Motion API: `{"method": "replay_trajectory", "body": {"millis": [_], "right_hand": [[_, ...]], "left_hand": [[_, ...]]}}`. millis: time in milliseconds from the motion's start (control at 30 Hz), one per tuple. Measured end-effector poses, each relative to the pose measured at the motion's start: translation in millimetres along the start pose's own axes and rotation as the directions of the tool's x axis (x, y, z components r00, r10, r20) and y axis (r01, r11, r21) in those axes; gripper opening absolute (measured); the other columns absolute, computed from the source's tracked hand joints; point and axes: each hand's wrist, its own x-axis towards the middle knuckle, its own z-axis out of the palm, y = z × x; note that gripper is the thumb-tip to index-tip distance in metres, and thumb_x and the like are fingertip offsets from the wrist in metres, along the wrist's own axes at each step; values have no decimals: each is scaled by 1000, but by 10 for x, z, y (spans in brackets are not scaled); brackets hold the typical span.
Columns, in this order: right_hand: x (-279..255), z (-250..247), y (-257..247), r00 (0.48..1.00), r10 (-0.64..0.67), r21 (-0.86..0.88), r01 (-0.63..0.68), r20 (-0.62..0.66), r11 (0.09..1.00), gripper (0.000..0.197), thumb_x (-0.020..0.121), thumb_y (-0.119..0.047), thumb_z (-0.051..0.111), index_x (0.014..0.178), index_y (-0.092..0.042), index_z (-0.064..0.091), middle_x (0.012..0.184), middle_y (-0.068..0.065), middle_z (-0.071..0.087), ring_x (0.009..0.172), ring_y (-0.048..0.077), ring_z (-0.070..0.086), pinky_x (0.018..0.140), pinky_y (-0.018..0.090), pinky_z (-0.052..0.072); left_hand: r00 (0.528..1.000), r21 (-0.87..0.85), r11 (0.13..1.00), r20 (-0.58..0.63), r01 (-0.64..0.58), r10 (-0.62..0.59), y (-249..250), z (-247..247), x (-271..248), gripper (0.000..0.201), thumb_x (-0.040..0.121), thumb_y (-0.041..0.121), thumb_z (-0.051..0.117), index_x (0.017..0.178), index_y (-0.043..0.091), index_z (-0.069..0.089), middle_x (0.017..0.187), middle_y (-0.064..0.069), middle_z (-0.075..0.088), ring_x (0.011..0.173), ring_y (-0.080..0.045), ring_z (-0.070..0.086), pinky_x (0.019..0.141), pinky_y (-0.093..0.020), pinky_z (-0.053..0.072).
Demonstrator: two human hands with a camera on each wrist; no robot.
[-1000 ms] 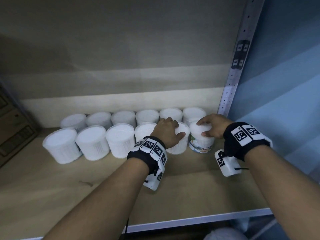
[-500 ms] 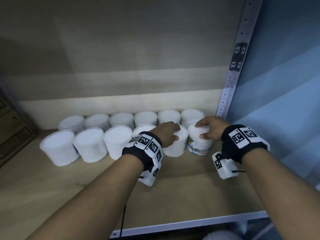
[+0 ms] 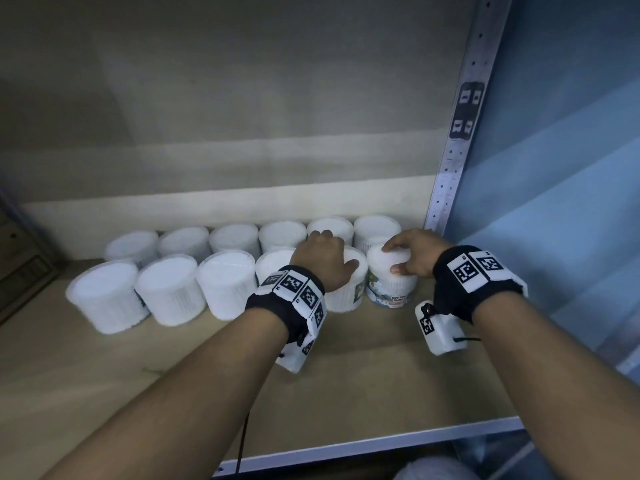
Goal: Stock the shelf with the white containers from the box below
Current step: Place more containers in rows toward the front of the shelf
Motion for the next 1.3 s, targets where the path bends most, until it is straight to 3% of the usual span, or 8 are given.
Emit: {"method": "replay_trajectory", "body": {"millis": [200,367,533,600,700,833,1100,1300], "right_hand": [[22,13,12,1000,4,13,-4,-7,1000,51,75,-35,77,123,-36,59,140,-7,51,129,21,49,112,38,36],[16,25,12,1000,-10,0,10,-20,1000,49,75,-37,76,121,-37,60,138,-8,53,127,20,51,110,37,37],[18,25,18,1000,-13,-7,13,-27,1000,50,75,-38,76,121,-37,60,138,-9,54,127,20,51,110,37,37],[20,23,23,1000,-11,-4,11,-19,1000,50,74,-39,76,121,-38,60,138,-9,53,127,20,51,110,38,38],[19,22,28,1000,-10,-7,9,-20,1000,50,74,-40,76,121,-39,59,138,-9,53,126,20,52,110,38,38],[16,32,35,999,-6,-6,6,-33,1000,50,74,-41,76,121,-40,59,137,-9,55,125,21,52,110,38,39],[8,44,40,999,6,24,-5,-39,1000,50,74,-40,77,121,-40,60,138,-8,54,127,22,51,111,37,37],[-12,35,36,999,1,25,0,-42,1000,50,75,-38,76,122,-38,60,138,-11,54,128,19,51,111,36,37]], "left_hand": [[994,33,998,95,-50,47,12,-28,33,47,93,41,50,127,10,54,130,-12,51,122,-30,46,97,-42,44],[977,-85,994,196,-73,88,0,-91,34,49,95,21,52,142,15,41,147,-6,41,136,-25,36,109,-37,35],[967,-75,990,213,-123,136,1,-125,14,55,90,3,48,143,18,41,148,-5,41,136,-24,38,108,-37,35],[978,-76,992,172,-104,115,20,-136,22,51,90,6,48,139,17,45,143,-7,45,133,-27,40,106,-42,38],[997,-99,994,67,-36,43,50,-121,46,42,92,26,51,131,8,51,133,-15,50,127,-32,44,104,-44,41],[999,-36,999,37,38,-37,95,-49,46,50,94,42,48,122,1,53,126,-20,51,121,-34,44,101,-41,39],[992,-19,999,125,37,-35,108,-44,62,53,92,43,53,127,4,50,129,-17,46,123,-32,42,98,-40,40],[984,-75,997,177,4,9,58,-88,60,52,91,34,58,136,10,47,140,-12,43,131,-28,38,108,-43,36]]}}
